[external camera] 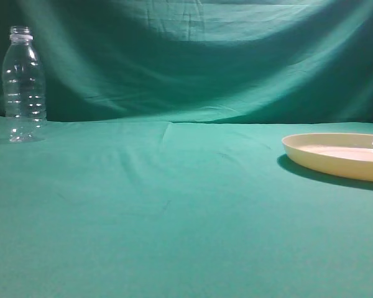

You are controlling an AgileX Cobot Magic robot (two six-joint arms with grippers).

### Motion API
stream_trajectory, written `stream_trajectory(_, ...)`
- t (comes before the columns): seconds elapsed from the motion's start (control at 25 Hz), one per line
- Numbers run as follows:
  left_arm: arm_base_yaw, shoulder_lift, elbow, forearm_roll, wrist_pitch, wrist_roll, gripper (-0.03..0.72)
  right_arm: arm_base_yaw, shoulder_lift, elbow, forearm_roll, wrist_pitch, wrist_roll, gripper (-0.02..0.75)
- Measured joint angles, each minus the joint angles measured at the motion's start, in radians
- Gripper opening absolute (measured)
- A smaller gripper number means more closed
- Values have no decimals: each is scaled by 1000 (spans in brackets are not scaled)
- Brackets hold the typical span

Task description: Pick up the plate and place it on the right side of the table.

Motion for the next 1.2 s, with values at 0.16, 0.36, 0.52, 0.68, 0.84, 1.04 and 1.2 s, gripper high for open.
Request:
stream_trajectory(0.16,0,0,0,0,0,0,0,0,-27,7,-4,-32,-27,0)
stream_trajectory(0.36,0,0,0,0,0,0,0,0,-34,118,-4,-218,-110,0)
stream_trajectory(0.52,0,0,0,0,0,0,0,0,-99,293,-4,-332,-129,0)
stream_trajectory(0.68,0,0,0,0,0,0,0,0,-202,492,-4,-444,-133,0)
stream_trajectory(0.84,0,0,0,0,0,0,0,0,-265,674,-4,-578,-133,0)
stream_trajectory(1.04,0,0,0,0,0,0,0,0,-271,779,-4,-656,-133,0)
stream_trajectory(1.2,0,0,0,0,0,0,0,0,-271,780,-4,-641,-133,0)
